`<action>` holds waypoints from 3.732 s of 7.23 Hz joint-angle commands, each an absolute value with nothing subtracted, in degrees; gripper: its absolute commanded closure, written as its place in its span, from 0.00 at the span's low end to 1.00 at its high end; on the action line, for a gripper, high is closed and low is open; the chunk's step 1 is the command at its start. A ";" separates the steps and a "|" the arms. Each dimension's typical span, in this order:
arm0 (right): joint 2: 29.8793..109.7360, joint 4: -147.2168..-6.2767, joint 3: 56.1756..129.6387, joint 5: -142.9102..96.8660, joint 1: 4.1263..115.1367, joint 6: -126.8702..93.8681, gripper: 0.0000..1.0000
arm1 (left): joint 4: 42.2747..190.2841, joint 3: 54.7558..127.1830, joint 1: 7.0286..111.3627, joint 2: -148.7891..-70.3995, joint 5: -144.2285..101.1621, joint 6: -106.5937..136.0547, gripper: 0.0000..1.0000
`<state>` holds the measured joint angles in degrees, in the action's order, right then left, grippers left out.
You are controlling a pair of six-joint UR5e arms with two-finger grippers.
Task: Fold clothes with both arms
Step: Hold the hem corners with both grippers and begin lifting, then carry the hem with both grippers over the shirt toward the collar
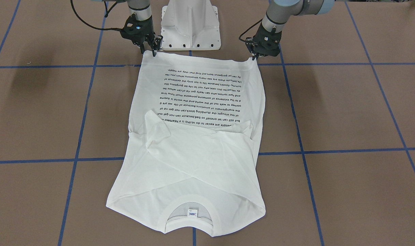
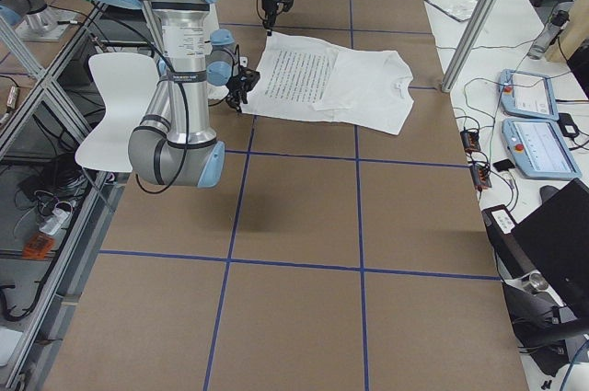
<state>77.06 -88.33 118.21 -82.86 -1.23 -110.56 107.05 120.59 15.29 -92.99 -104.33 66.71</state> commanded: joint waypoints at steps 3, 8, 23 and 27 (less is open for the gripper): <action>76.64 -88.59 119.61 -82.35 -0.36 -110.65 1.00 | 107.05 120.93 15.29 -92.99 -104.33 66.62 1.00; 77.17 -106.84 136.38 -92.28 7.74 -109.51 1.00 | 97.24 132.41 16.08 -93.78 -111.69 66.45 1.00; 56.17 -104.89 112.81 -100.02 41.12 -83.69 1.00 | 85.66 115.44 41.40 -117.50 -109.26 57.30 1.00; 53.44 -90.74 94.52 -99.84 42.45 -80.77 1.00 | 100.43 98.04 41.57 -120.13 -107.05 57.30 1.00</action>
